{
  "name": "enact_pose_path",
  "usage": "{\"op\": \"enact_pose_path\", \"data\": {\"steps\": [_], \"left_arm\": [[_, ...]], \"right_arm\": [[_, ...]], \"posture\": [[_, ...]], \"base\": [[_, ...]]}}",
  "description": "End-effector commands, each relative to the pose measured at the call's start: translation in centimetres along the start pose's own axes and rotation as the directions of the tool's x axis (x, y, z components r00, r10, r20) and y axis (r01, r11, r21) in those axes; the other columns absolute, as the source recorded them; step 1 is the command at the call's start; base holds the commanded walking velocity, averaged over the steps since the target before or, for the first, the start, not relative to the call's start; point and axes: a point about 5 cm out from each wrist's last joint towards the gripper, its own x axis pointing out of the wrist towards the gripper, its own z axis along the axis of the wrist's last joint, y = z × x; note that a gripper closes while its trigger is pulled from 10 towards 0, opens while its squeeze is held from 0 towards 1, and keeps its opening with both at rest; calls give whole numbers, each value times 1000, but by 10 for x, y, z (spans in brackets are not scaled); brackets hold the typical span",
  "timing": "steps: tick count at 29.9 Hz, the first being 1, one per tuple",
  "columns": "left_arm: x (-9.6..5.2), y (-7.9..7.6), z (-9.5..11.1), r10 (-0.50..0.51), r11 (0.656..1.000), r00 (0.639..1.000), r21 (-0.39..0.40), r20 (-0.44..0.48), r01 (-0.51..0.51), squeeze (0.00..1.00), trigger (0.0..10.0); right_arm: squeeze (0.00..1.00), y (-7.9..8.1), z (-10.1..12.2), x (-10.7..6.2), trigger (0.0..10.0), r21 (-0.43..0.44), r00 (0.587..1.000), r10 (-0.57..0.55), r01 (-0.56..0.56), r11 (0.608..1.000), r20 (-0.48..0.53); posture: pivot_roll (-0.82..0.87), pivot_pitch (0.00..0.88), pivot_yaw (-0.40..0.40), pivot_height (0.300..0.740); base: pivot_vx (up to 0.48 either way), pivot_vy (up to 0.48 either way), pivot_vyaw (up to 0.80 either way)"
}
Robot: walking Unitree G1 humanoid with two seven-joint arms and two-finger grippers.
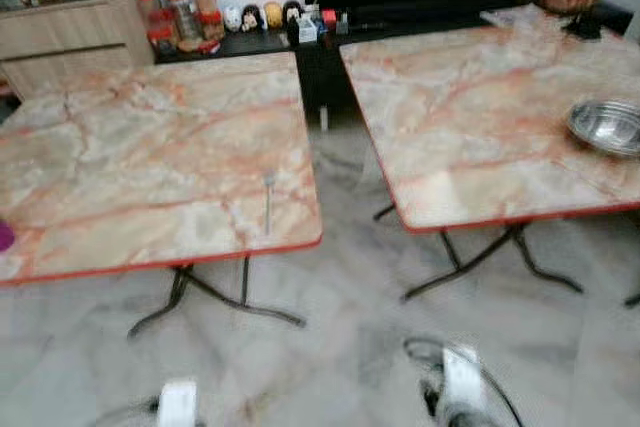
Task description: Setting the table
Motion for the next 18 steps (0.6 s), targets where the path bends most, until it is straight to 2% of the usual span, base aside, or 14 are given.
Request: {"op": "enact_pose_path", "data": {"steps": [1,6,10,18], "left_arm": [[0,11,1,35,999,999,-5,-1,-35,0,10000],[0,11,2,36,999,999,-1,2,-36,0,10000],[-1,9,1,36,999,999,2,10,-36,0,10000],[-1,9,4,30,999,999,-31,44,-29,0,10000]], "right_arm": [[0,12,8,2,10000,15,1000,21,-21,1000,23],[0,10,10,2,10000,34,1000,12,-13,999,29],[0,8,9,2,10000,26,999,14,-15,1000,28],[0,15,11,2,10000,39,999,39,-40,998,35]], "posture": [[-10,0,42,732],[-11,0,43,732],[-16,0,46,732],[-4,0,44,732]], "base": [[0,480,0],[0,365,0],[0,0,0],[0,0,0]]}}
